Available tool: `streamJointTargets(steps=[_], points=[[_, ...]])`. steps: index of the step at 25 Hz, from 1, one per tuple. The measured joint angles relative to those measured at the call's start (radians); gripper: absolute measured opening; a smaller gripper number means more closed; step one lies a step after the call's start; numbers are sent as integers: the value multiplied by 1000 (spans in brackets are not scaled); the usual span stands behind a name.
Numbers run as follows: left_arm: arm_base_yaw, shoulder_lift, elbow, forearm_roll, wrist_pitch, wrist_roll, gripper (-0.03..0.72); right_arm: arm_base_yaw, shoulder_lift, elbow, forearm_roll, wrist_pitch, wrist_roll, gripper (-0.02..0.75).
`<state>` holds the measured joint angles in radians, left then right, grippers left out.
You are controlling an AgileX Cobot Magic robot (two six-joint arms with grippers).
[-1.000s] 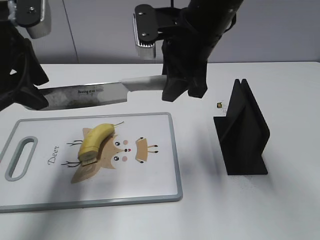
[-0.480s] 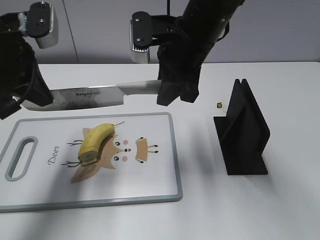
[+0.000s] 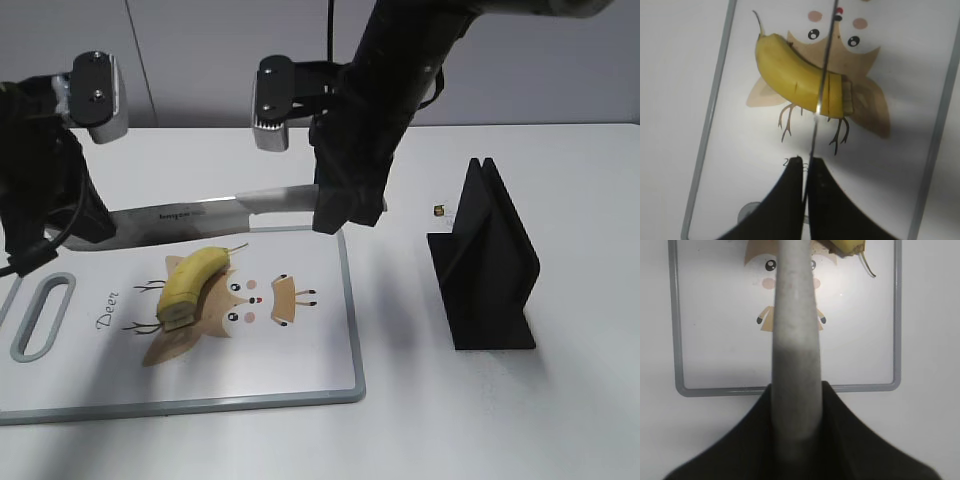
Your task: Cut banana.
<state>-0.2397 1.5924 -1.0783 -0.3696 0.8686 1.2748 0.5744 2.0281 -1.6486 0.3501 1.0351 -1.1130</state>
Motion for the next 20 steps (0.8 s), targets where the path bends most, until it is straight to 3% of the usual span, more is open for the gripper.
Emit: streamJointTargets(steps=[7, 20], points=[[-1, 1, 128, 1, -170, -10, -3, 3, 67, 0, 0, -53, 3, 174], [-1, 81, 140, -5, -238, -14, -3, 4, 129, 1, -9, -125, 3, 183]])
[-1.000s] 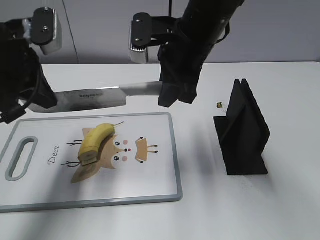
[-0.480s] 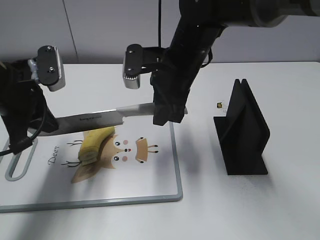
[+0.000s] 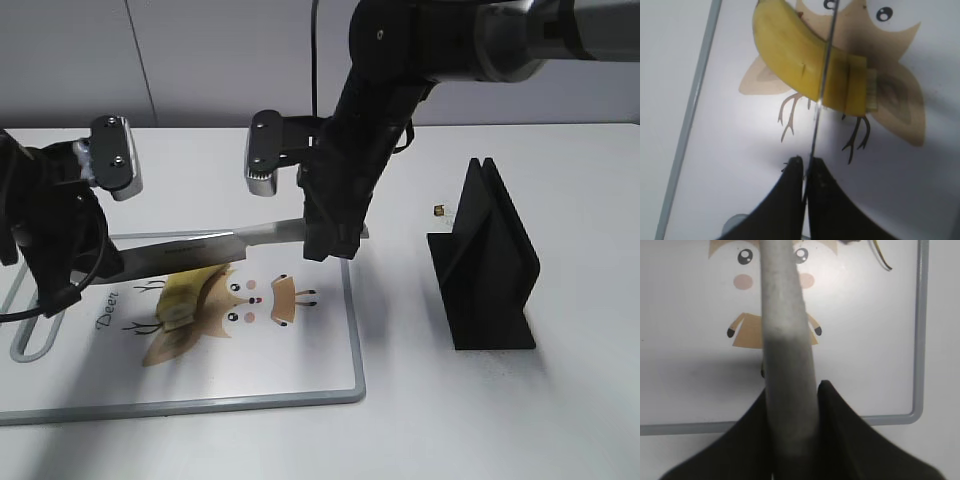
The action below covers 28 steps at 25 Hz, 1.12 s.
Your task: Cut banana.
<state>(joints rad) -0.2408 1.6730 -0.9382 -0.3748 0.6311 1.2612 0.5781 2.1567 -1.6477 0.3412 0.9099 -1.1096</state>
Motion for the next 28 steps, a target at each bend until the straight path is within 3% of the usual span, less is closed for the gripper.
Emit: streamJointTargets(steps=[28], points=[[3, 31, -1, -40, 13, 0, -3, 1, 22, -25, -19, 2, -4, 189]])
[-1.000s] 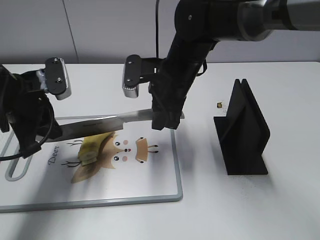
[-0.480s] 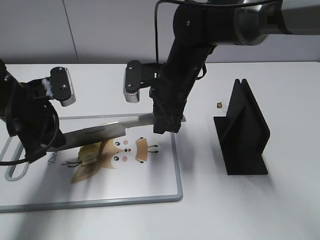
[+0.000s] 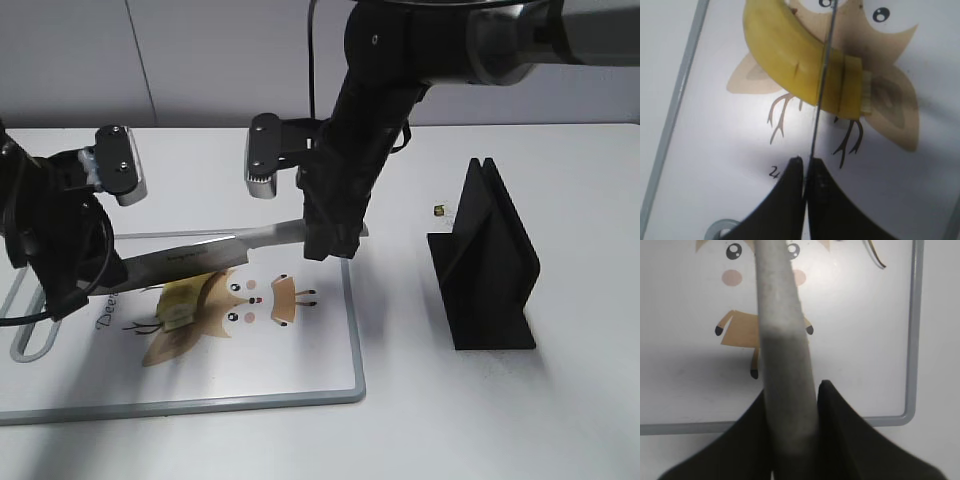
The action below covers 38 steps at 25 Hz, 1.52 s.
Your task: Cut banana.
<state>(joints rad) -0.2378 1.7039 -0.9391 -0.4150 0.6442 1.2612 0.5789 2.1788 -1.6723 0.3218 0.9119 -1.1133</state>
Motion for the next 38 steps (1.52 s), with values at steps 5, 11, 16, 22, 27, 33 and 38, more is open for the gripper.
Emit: streamJointTargets(steps=[5, 11, 16, 22, 27, 33, 38], points=[[0, -1, 0, -4, -3, 0, -4, 0, 2, -3, -3, 1, 0, 190], [0, 30, 1, -10, -5, 0, -4, 0, 32, -5, -4, 1, 0, 190], [1, 70, -6, -16, -15, 0, -4, -1, 59, -15, -12, -6, 0, 193], [1, 151, -15, -24, -32, 0, -4, -3, 135, -21, -11, -26, 1, 196], [1, 184, -21, -32, -40, 1, -4, -3, 144, -28, -12, -20, 2, 197], [1, 179, -21, -34, -40, 1, -4, -3, 134, -35, -13, -9, 8, 197], [1, 165, -13, -35, -47, 1, -4, -1, 98, -26, -18, -11, 13, 197]])
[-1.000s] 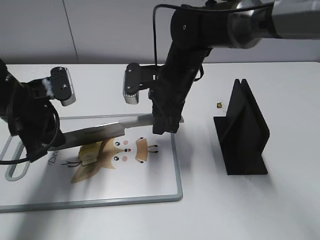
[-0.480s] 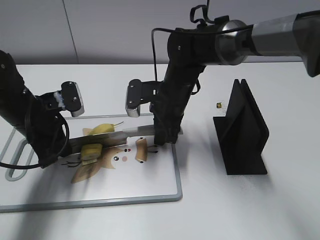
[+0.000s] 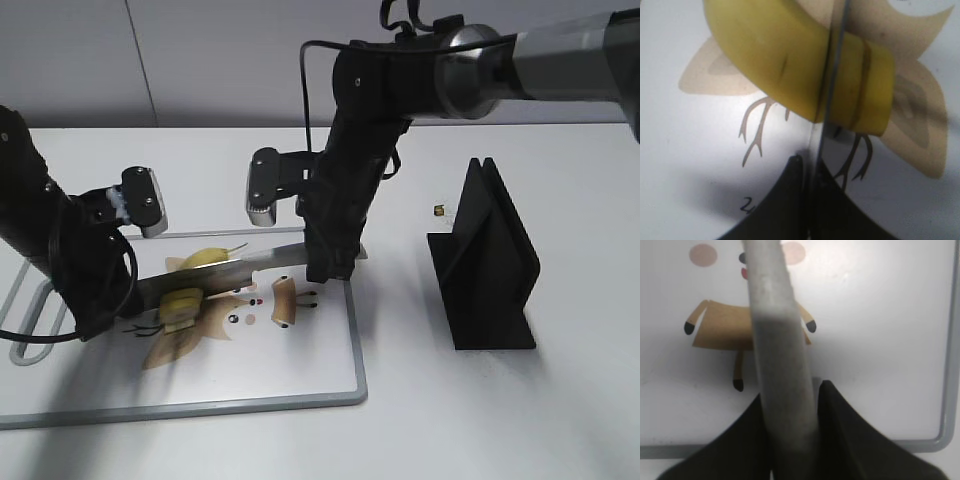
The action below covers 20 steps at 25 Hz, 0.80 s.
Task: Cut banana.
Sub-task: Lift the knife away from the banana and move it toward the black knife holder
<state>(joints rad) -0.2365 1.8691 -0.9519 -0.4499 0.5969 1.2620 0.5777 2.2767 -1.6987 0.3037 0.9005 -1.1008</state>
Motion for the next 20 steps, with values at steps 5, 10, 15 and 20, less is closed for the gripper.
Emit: streamJointTargets(steps=[5, 10, 15, 20], points=[[-1, -36, 9, 1, 34, -2, -5, 5, -45, 3, -1, 23, -3, 198], [-1, -77, 10, 18, 44, -5, -6, 6, -65, 3, 0, 27, -3, 198], [-1, -134, 12, 41, 51, -8, -7, 6, -91, 3, 4, 27, -3, 199], [-1, -235, 12, 47, 69, -9, -7, 6, -156, 3, -1, 30, -4, 199]])
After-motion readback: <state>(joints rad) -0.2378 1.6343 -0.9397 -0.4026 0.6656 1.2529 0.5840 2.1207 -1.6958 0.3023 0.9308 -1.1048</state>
